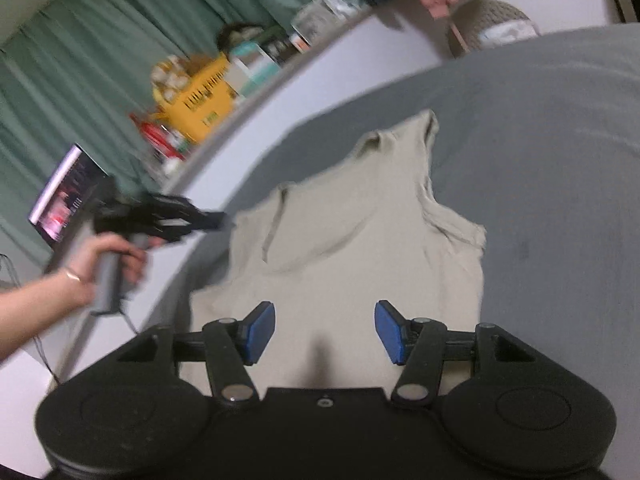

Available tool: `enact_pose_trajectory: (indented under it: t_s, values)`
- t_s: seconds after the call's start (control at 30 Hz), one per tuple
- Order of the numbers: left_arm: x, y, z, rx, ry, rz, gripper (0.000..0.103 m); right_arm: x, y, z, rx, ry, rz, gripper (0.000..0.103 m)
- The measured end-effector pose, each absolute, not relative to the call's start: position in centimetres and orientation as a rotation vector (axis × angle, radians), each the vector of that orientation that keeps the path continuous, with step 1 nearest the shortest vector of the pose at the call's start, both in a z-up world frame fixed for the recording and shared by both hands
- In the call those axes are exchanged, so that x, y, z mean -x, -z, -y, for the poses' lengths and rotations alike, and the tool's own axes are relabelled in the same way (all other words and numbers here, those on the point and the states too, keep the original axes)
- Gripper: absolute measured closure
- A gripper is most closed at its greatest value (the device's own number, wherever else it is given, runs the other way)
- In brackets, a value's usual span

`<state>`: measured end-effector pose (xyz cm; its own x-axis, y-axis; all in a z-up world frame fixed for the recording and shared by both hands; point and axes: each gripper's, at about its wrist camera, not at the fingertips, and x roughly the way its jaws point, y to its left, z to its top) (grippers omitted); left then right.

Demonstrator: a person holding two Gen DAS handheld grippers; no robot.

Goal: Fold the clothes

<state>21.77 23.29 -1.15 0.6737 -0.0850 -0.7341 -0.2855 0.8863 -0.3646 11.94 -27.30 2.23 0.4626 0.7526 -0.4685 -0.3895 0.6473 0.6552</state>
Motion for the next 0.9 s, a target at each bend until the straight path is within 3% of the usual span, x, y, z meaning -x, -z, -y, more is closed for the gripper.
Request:
enact_pose_trajectory:
  t_s: [0.37, 0.57, 0.9]
  values:
    - [-23.7, 6.1, -24.2, 0.608, -0.173, -0.793, 0.091, -12.2, -1.3, 27.1, -0.542, -0.811, -0.833, 0.048]
    - [-22.3, 4.4, -23.6, 0.588, -0.136, -0.7, 0.091, -12.7, -1.0, 27.3, -0.572, -0.818, -0.837, 0.048]
    - [-20.6, 4.2, -23.7, 0.591, -0.137, -0.774, 0.091, -13.3, 0.2, 27.7, -0.631, -0.797, -0.876, 0.048]
